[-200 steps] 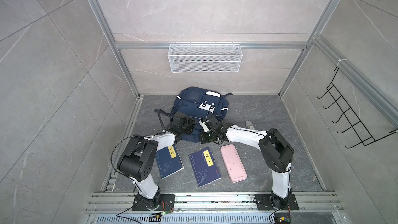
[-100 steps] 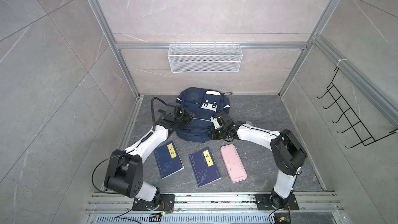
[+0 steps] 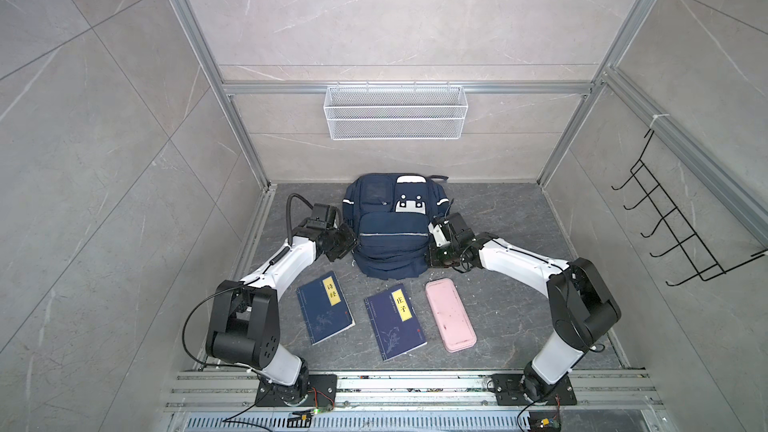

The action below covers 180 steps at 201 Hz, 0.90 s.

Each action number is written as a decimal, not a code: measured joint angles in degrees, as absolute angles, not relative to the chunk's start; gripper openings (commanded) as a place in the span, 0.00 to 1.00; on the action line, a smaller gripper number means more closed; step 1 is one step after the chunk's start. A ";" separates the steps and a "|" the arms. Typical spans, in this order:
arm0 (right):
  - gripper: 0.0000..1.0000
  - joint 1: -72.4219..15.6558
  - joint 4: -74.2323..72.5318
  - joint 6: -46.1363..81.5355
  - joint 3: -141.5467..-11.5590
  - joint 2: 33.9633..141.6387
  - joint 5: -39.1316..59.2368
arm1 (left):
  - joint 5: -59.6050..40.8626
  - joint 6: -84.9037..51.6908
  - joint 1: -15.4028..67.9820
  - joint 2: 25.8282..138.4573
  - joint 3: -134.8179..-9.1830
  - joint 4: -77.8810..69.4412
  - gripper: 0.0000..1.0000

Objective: Pack the student bag

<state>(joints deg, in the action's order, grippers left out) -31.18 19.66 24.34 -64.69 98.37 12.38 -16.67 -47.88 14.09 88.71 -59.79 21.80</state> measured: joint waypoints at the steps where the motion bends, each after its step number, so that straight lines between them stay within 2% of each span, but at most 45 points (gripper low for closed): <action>1: 0.00 -31.18 19.70 24.32 -64.69 98.37 12.38 | -16.75 -47.86 14.13 88.73 -59.61 21.80 0.31; 66: 0.00 -31.20 19.97 23.73 -64.69 98.39 13.50 | -18.11 -47.27 14.24 90.43 -59.11 18.83 0.26; 128: 0.00 -31.20 19.94 23.73 -64.27 98.67 14.39 | -17.43 -43.97 14.24 99.42 -69.52 20.53 0.28; 180: 0.00 -31.59 20.62 23.29 -64.27 98.67 14.37 | -17.43 -43.18 14.50 104.40 -70.13 21.65 0.30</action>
